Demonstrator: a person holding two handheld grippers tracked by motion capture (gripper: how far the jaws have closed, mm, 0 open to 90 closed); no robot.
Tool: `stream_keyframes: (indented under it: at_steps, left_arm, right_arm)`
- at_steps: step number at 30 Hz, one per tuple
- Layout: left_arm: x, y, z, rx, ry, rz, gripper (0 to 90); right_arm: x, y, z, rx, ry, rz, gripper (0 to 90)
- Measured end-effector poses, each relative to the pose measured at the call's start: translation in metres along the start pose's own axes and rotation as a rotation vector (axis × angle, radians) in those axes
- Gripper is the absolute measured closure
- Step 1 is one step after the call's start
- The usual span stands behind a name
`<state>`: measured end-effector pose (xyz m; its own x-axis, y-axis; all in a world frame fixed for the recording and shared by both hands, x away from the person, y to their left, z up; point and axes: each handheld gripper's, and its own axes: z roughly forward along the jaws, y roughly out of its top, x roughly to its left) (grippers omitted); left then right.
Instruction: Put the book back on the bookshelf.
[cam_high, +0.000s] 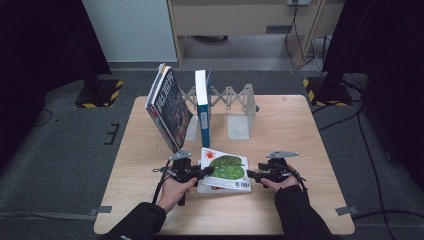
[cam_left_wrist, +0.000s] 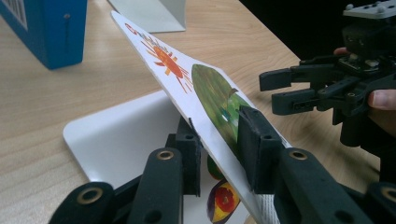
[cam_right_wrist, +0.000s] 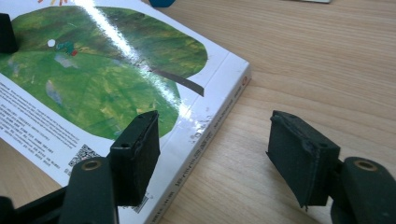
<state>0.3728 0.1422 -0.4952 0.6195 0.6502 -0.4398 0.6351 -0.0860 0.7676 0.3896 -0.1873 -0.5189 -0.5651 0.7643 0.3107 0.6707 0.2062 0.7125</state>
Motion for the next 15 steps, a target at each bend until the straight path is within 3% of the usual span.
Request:
stream_keyframes:
  at_steps: [6, 15]
  left_arm:
    - [-0.0021, 0.0006, -0.0005, -0.002, 0.003, 0.052, 70.2]
    - [-0.0054, 0.0027, -0.0020, 0.000, 0.009, 0.118, 70.1]
  right_arm:
    - [0.0007, -0.0005, 0.0021, 0.005, 0.039, 0.012, 32.5]
    - [0.0007, -0.0015, 0.0055, 0.004, 0.056, 0.010, 32.1]
